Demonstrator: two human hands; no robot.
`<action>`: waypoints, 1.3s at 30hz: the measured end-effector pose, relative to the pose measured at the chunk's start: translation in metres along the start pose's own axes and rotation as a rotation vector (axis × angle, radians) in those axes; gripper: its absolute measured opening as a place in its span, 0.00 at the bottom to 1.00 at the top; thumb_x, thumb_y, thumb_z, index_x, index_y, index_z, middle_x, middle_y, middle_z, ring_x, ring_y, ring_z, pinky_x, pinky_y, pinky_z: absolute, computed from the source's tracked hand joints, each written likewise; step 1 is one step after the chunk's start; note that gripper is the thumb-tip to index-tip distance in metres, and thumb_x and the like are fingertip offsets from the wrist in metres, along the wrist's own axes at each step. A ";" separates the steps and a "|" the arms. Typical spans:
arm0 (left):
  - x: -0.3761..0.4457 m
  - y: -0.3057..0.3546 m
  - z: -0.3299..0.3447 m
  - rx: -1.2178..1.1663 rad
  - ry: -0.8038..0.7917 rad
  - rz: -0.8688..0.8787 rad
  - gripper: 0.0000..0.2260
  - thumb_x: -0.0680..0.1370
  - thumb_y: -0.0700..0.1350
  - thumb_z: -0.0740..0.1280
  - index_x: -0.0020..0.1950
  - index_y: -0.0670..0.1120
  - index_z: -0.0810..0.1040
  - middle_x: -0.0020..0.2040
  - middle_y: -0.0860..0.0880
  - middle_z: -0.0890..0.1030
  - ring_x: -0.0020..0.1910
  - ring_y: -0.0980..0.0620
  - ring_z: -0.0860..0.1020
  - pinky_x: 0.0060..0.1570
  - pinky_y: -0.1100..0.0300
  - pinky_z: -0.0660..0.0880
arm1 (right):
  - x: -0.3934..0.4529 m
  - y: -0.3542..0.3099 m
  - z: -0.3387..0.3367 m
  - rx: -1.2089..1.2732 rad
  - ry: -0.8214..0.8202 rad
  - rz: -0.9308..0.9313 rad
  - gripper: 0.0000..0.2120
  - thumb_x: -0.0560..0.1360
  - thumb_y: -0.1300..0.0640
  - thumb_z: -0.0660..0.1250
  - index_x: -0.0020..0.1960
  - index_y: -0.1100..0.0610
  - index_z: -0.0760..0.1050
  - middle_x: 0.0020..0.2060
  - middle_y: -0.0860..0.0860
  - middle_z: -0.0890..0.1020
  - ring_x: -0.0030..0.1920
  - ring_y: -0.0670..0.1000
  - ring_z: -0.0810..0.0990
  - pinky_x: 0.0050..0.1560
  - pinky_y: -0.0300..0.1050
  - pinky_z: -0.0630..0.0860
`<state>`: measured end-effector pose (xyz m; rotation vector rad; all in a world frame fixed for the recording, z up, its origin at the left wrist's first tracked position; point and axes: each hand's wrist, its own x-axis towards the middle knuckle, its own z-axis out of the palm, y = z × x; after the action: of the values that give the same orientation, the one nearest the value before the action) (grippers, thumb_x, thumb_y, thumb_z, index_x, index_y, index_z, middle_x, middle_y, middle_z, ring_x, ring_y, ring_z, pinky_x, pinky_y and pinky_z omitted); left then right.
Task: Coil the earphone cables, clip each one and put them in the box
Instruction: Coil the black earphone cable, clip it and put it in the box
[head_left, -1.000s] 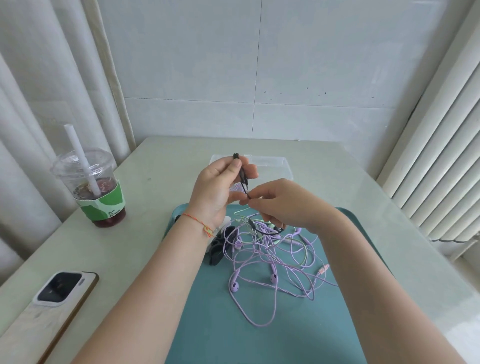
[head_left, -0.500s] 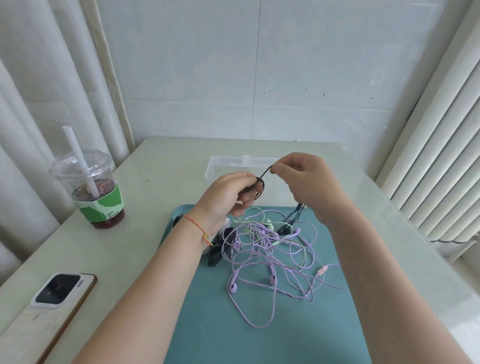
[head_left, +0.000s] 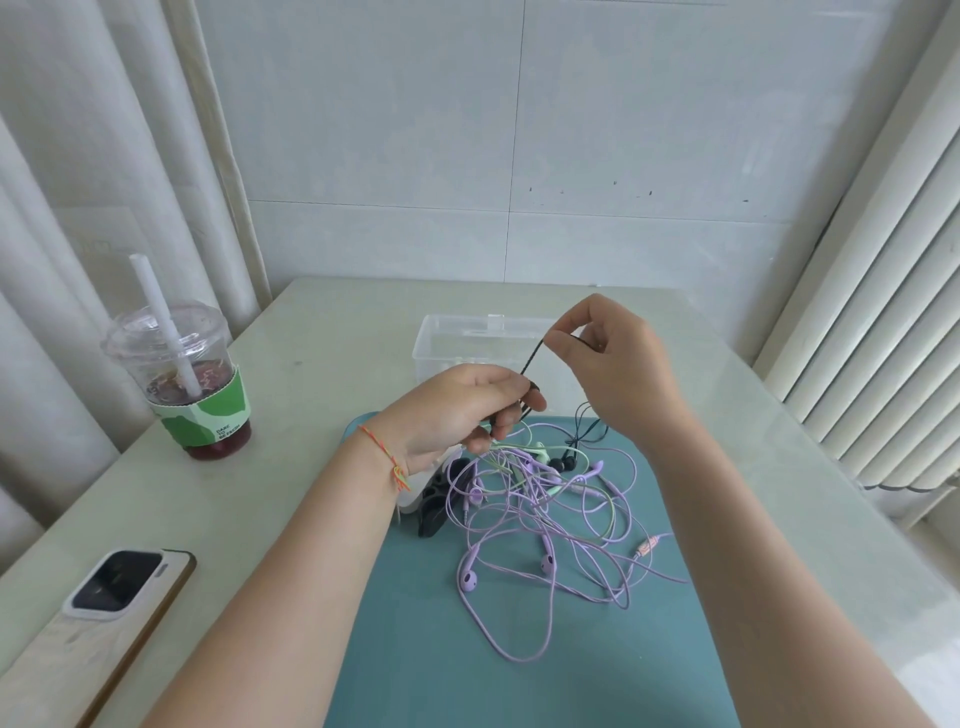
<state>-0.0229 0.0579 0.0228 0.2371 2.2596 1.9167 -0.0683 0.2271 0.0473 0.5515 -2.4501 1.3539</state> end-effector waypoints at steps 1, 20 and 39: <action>0.000 0.000 0.000 0.008 -0.009 0.007 0.12 0.83 0.43 0.59 0.47 0.42 0.81 0.32 0.51 0.70 0.33 0.55 0.69 0.26 0.64 0.60 | 0.000 0.001 -0.001 0.004 -0.001 -0.005 0.05 0.76 0.54 0.68 0.45 0.55 0.76 0.24 0.47 0.67 0.24 0.45 0.64 0.28 0.37 0.61; 0.001 0.009 -0.008 -0.762 0.225 0.200 0.09 0.82 0.41 0.58 0.52 0.45 0.78 0.44 0.50 0.84 0.47 0.53 0.84 0.33 0.65 0.78 | -0.013 -0.013 0.008 0.017 -0.596 0.155 0.10 0.79 0.53 0.63 0.49 0.48 0.83 0.28 0.48 0.76 0.30 0.50 0.68 0.30 0.40 0.66; -0.002 0.007 0.004 -0.119 0.066 -0.006 0.13 0.83 0.45 0.58 0.47 0.42 0.81 0.33 0.47 0.75 0.35 0.51 0.75 0.25 0.63 0.67 | -0.006 -0.017 -0.010 0.028 -0.186 -0.004 0.07 0.75 0.63 0.66 0.47 0.55 0.81 0.31 0.42 0.80 0.28 0.46 0.74 0.27 0.29 0.66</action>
<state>-0.0203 0.0625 0.0291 0.1541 2.1735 2.0760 -0.0544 0.2281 0.0624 0.7188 -2.5763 1.3947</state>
